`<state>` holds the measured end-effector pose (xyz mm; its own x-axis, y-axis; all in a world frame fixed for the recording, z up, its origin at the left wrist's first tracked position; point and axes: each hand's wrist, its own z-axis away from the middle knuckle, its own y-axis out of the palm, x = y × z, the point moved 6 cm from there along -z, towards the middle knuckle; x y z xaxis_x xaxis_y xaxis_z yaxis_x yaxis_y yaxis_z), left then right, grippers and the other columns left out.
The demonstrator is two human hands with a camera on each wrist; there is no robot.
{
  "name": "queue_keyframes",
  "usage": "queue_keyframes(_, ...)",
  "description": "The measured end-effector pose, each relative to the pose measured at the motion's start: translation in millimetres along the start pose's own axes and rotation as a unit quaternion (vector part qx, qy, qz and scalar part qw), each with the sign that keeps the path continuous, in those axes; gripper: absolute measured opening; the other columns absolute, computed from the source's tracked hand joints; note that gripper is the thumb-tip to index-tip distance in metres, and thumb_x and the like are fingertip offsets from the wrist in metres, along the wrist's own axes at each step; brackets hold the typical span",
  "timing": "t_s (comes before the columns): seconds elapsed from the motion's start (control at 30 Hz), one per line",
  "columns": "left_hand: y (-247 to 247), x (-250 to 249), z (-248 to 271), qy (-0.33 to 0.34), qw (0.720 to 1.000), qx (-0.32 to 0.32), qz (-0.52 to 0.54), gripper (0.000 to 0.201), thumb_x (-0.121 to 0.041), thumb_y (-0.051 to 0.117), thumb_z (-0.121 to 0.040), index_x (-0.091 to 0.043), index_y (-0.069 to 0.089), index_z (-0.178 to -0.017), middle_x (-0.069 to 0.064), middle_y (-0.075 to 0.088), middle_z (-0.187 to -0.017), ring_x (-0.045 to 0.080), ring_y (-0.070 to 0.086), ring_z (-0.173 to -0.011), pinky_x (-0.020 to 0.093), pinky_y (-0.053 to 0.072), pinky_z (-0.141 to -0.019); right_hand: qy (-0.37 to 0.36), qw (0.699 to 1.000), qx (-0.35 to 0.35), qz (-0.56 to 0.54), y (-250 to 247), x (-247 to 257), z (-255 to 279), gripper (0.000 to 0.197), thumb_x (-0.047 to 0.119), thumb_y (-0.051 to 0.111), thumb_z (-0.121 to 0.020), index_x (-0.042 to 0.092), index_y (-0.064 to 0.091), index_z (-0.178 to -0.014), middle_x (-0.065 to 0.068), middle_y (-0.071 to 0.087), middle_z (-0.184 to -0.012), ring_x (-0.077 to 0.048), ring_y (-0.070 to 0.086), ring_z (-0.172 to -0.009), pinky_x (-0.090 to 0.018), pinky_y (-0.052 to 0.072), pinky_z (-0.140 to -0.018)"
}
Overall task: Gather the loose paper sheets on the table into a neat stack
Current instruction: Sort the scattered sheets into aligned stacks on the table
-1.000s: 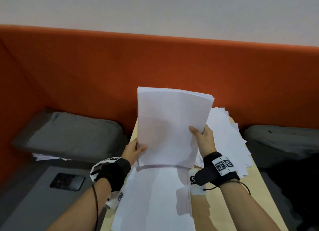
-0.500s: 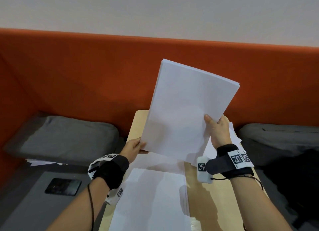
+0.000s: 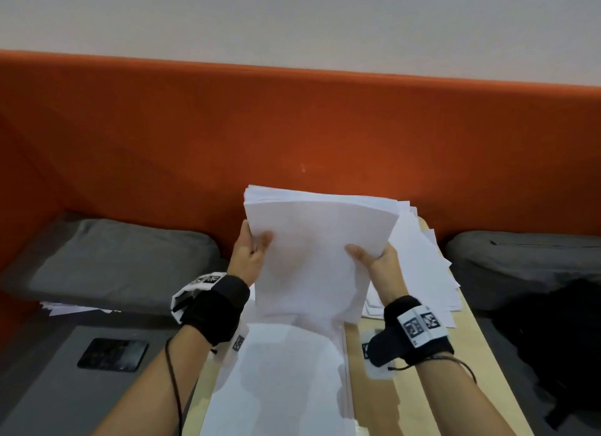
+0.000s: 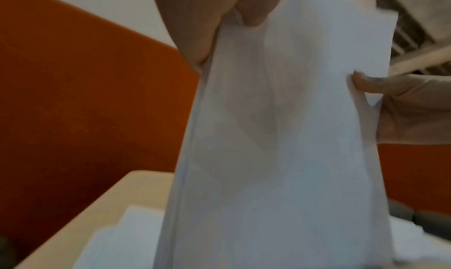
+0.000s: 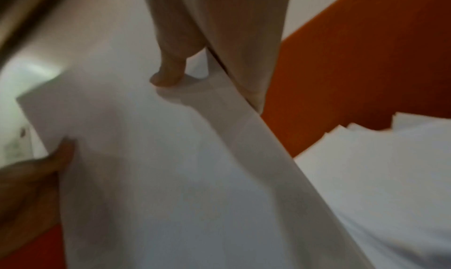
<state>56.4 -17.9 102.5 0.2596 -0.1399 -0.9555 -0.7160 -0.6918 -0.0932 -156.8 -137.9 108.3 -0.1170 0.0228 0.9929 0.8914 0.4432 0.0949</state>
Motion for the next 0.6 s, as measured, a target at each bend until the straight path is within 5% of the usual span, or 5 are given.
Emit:
queue_keyframes(0.13,1,12,10,-0.001,0.999,-0.038,-0.004,0.03,-0.001,0.049,-0.093,-0.013,0.039,-0.119,-0.005,0.054,-0.104,-0.024,0.054,-0.082,0.0,0.041,-0.076,0.055,0.998,-0.007,-0.006,6,-26,7,0.013,0.005,0.067,-0.081,0.015,0.063,-0.089,-0.002,0.069,-0.085,-0.024,0.063,-0.08,-0.021,0.052,-0.062)
queue_keyframes(0.23,1,-1,4,0.011,0.999,-0.05,0.004,0.024,-0.014,0.053,-0.091,-0.017,0.041,-0.111,-0.007,0.058,-0.1,-0.021,0.056,-0.082,0.008,0.045,-0.078,0.031,0.999,-0.015,-0.006,5,-7,3,0.015,0.004,0.067,-0.082,0.018,0.063,-0.088,0.002,0.069,-0.084,-0.014,0.065,-0.074,-0.019,0.052,-0.063)
queue_keyframes(0.4,-5,-16,-1,0.03,0.997,-0.069,-0.011,0.024,-0.007,0.046,-0.095,-0.021,0.037,-0.112,-0.016,0.053,-0.101,-0.024,0.053,-0.086,0.0,0.039,-0.079,-0.018,1.0,-0.003,-0.003,5,12,-2,0.016,0.006,0.064,-0.085,0.013,0.061,-0.098,0.006,0.068,-0.086,-0.002,0.066,-0.071,-0.013,0.05,-0.061)
queue_keyframes(0.53,4,22,17,-0.047,0.994,-0.019,-0.096,0.039,-0.013,0.047,-0.096,0.002,0.036,-0.13,0.015,0.06,-0.117,0.022,0.06,-0.107,0.018,0.041,-0.085,0.057,0.996,0.028,0.055,5,-33,14,0.013,0.011,0.059,-0.09,0.015,0.058,-0.102,-0.005,0.067,-0.1,-0.014,0.064,-0.084,-0.014,0.052,-0.063)
queue_keyframes(0.6,5,24,18,-0.048,0.989,-0.014,-0.137,0.035,-0.007,0.042,-0.097,0.01,0.038,-0.126,0.024,0.058,-0.12,0.034,0.057,-0.111,0.018,0.037,-0.082,0.057,0.995,0.023,0.08,3,-38,10,0.016,0.012,0.058,-0.091,0.017,0.057,-0.107,-0.006,0.066,-0.106,-0.016,0.064,-0.093,-0.02,0.052,-0.073)
